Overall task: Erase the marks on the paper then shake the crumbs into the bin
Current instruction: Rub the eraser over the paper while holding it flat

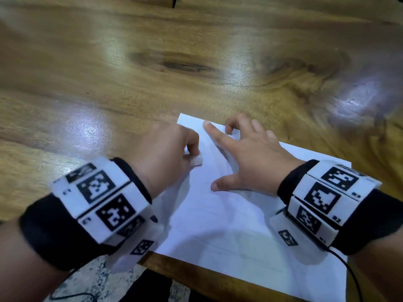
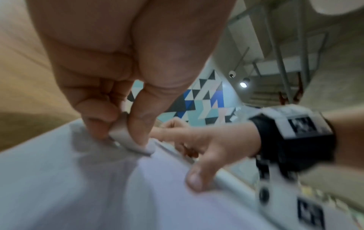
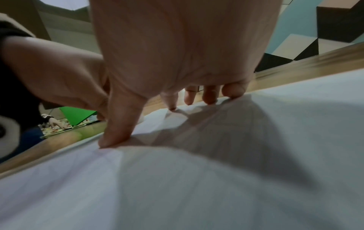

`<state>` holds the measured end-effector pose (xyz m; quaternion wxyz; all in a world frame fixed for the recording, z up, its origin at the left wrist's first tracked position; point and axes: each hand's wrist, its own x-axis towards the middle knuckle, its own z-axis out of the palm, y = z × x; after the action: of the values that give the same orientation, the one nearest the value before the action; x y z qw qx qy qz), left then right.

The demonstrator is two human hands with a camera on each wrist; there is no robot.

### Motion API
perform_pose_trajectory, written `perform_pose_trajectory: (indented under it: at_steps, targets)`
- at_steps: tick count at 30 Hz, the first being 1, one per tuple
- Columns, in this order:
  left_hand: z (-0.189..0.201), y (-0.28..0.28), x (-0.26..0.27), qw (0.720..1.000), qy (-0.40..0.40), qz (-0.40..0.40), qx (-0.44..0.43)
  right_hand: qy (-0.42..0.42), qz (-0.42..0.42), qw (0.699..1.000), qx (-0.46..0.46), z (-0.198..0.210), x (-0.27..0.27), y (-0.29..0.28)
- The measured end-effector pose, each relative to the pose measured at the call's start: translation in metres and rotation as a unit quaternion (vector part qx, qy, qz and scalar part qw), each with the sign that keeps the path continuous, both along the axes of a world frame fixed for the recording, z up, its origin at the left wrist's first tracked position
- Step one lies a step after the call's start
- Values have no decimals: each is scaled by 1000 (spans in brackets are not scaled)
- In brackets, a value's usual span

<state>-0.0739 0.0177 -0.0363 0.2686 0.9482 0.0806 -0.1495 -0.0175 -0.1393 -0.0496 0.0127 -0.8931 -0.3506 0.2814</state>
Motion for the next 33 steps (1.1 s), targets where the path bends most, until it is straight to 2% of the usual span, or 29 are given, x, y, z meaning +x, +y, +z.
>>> perform_pose_trajectory:
  at_steps: [3, 5, 7, 11, 16, 18, 21, 26, 30, 33]
  targets:
    - [-2, -1, -2, 1000, -14, 9, 10, 7, -5, 999, 35, 4, 7, -10]
    - [-2, -1, 0, 1000, -5, 13, 12, -14, 28, 999, 36, 5, 11, -17]
    - [2, 0, 2, 1000, 16, 3, 15, 2, 63, 998, 31, 2, 13, -21]
    - [16, 5, 21, 996, 86, -6, -11, 49, 70, 995, 42, -4, 17, -23]
    - [11, 1, 45, 998, 17, 61, -29, 56, 70, 996, 23, -6, 19, -22]
    - [7, 1, 38, 999, 8, 46, -22, 58, 73, 995, 18, -7, 19, -22]
    - [8, 5, 27, 998, 56, 5, -37, 61, 73, 995, 22, -8, 20, -23]
    - [5, 1, 39, 998, -23, 51, -36, 62, 72, 995, 25, -8, 19, -23]
    - [7, 4, 29, 998, 52, -34, -19, 62, 70, 995, 29, -7, 19, -22]
    - [6, 3, 38, 1000, 1, 11, -26, 62, 69, 995, 31, -7, 19, -22]
